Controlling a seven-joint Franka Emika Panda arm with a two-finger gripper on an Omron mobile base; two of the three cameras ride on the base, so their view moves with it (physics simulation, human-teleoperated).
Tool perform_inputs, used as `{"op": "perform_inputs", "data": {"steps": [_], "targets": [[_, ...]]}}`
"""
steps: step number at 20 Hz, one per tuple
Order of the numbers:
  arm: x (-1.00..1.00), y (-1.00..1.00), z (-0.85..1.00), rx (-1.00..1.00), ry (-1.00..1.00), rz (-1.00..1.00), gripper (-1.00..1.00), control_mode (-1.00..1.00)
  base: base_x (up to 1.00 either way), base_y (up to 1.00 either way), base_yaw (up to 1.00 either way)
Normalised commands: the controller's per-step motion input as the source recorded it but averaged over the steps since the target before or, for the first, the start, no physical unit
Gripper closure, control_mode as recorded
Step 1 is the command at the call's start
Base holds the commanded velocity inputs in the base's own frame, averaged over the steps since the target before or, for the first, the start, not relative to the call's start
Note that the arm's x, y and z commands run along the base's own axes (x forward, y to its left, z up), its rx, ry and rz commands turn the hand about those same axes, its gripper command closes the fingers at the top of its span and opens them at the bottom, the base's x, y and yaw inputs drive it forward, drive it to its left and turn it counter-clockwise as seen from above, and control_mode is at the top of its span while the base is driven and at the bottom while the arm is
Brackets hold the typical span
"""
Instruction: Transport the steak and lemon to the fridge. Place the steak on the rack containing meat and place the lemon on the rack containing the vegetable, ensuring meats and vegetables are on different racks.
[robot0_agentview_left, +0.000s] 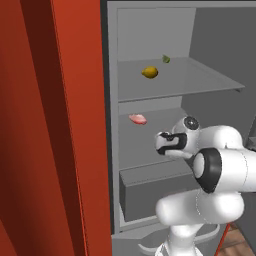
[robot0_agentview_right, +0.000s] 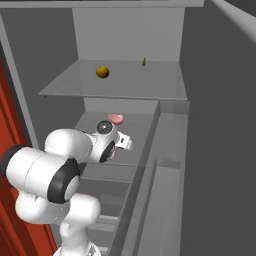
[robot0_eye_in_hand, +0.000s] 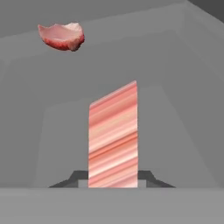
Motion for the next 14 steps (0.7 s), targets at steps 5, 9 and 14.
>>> {"op": "perform_inputs", "data": {"steps": [5,9,14], "targets": [[0.27,-0.02,-0.51,0.01,0.02,0.0,1.0,-1.0,0.0,0.0,0.0],[0.4,0.0,-0.45,0.0,0.0,0.0,1.0,-1.0,0.0,0.0,0.0],[0.52,0.0,-0.44,0.02,0.0,0.0,1.0,-1.0,0.0,0.0,0.0]]}}
